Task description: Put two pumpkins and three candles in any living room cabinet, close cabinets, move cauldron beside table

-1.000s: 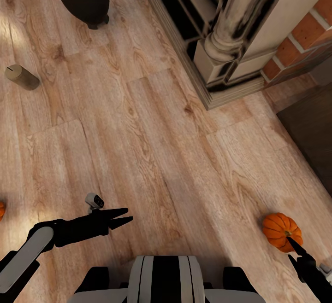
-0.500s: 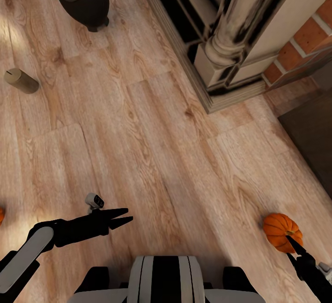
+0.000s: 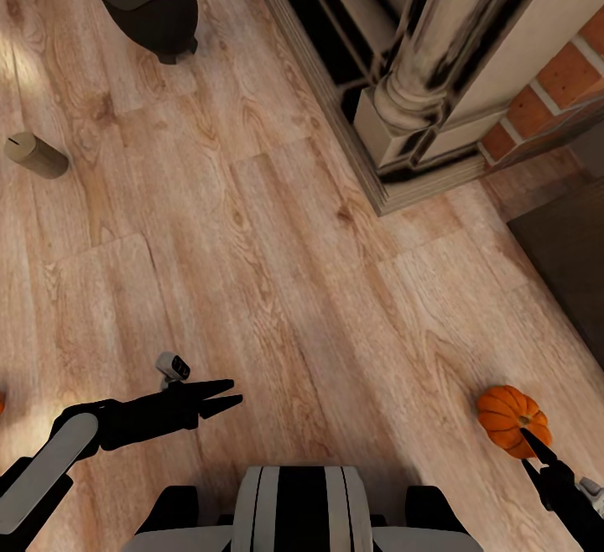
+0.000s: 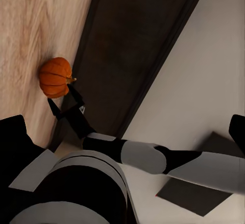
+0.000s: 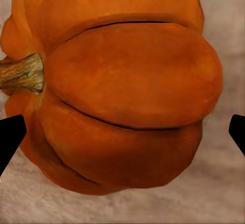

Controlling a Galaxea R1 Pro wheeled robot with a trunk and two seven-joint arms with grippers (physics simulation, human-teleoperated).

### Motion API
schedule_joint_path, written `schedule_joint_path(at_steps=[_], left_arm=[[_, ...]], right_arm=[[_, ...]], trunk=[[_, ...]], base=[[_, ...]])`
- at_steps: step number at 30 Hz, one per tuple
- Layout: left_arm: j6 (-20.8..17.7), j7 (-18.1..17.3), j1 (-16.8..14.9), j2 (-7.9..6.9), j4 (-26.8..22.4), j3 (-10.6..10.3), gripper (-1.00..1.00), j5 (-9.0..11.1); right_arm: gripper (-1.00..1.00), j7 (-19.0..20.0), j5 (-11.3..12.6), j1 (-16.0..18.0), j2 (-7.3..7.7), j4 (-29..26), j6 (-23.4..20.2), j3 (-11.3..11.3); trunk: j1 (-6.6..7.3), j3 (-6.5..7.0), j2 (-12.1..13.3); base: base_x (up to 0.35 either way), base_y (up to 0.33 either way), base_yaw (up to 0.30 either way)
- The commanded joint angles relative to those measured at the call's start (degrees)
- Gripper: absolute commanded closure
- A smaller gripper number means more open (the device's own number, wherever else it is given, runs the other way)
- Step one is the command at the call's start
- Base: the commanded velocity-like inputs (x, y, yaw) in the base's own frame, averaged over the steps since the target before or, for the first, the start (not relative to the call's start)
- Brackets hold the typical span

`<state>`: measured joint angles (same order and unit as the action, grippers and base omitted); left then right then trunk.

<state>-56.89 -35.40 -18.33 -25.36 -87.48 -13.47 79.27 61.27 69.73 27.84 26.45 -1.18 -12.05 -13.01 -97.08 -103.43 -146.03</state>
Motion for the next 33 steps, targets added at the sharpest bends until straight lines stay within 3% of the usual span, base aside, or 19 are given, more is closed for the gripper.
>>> schedule_joint_path(at_steps=[1,20,21,33], left_arm=[[-0.2,-0.2,0.0,-0.04,0.0,-0.1,-1.0,0.0],[-0.2,-0.2,0.0,-0.04,0.0,-0.2,-1.0,0.0],[-0.2,-0.2,0.0,-0.04,0.0,-0.2,-1.0,0.0],[-0.2,-0.2,0.0,-0.04,-0.1,-0.1,-1.0,0.0]], right_arm=[[-1.0,0.1,-0.1,0.0,0.01,0.0,-0.6,-0.4],[-1.0,-0.4,-0.1,0.0,0.01,0.0,-1.0,-0.5],[1.0,-0.4,-0.1,0.0,0.01,0.0,-1.0,-0.5],[1.0,-0.4,-0.1,0.0,0.02,0.0,-1.0,-0.5]], trunk=[[0.0,-0.02,0.0],[0.0,-0.02,0.0],[0.0,-0.02,0.0],[0.0,-0.02,0.0]], base=[[0.096,0.0,0.0],[0.122,-0.049,0.0],[0.037,-0.032,0.0],[0.004,-0.004,0.0]])
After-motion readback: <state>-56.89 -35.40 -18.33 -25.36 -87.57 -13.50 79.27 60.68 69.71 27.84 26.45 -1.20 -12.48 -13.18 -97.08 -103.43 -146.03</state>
